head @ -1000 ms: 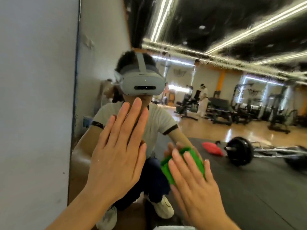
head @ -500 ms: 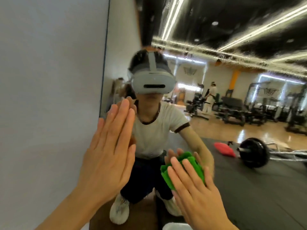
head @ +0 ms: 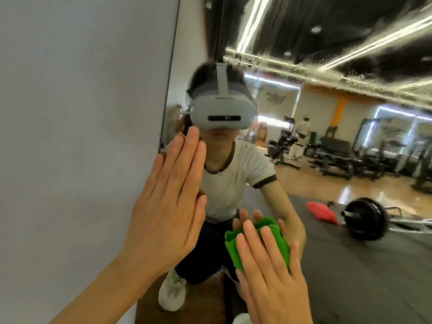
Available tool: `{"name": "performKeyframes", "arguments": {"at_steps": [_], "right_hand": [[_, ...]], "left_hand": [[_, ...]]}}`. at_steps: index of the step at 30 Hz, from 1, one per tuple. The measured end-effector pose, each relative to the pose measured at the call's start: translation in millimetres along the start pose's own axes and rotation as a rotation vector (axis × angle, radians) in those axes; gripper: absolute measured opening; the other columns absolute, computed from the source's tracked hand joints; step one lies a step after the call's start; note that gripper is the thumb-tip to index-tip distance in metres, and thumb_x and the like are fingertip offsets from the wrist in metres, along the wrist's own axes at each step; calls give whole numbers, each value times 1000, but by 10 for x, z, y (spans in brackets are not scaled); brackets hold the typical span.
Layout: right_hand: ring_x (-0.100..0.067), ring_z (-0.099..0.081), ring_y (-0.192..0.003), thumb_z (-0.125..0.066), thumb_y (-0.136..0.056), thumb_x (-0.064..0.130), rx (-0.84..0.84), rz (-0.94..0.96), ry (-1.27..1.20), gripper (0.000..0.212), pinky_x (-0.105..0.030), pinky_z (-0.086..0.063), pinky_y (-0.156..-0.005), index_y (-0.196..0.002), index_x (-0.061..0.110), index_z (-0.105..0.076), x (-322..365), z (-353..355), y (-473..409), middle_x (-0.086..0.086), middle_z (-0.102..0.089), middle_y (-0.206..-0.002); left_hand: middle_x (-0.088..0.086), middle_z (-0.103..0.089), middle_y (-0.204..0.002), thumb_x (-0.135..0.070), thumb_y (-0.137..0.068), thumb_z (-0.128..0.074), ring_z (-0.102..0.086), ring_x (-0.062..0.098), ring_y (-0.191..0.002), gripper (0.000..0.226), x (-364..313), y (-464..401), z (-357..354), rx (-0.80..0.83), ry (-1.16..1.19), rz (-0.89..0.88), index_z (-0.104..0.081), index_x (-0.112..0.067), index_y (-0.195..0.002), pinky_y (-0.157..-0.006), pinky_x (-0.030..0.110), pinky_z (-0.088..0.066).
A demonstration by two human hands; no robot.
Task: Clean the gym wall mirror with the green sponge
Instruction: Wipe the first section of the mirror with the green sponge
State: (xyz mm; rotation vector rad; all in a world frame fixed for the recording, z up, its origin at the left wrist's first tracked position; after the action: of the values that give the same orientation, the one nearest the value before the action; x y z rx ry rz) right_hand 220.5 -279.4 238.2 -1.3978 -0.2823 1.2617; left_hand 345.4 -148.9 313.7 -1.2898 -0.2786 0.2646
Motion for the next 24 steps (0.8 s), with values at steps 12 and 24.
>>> {"name": "performKeyframes", "arguments": {"at_steps": [12,24], "right_hand": [[-24,4,-156,-30,-106,28,-32,-111,-7,63,-48,7,-125,-161,11,-6,-124,58,-432,-8,1,-169],[-28,-6,-155,-33,-106,23,-211,-280,-188,56,-46,9,-124,-158,6,-20,-380,384,-1450,-14,-18,-166]], "left_hand": [[9,-2,-169,-21,-101,-35,0,22,-157,68,12,16,-1,6,-1,-13,-7,-4,-160,-127,33,3],[-3,7,-169,-18,-100,-35,2,17,-157,66,177,92,107,-24,95,-18,-8,-6,-159,-127,32,5]]}}
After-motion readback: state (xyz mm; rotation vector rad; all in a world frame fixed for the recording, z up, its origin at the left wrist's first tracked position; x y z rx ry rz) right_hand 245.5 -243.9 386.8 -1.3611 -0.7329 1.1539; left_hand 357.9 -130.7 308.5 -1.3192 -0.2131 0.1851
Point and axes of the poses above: each hand's wrist, its own y-axis away from the middle knuckle, its own z-axis out of the back of the hand, x = y × z, the point moved 4 cm from there along -y, towards the middle knuckle
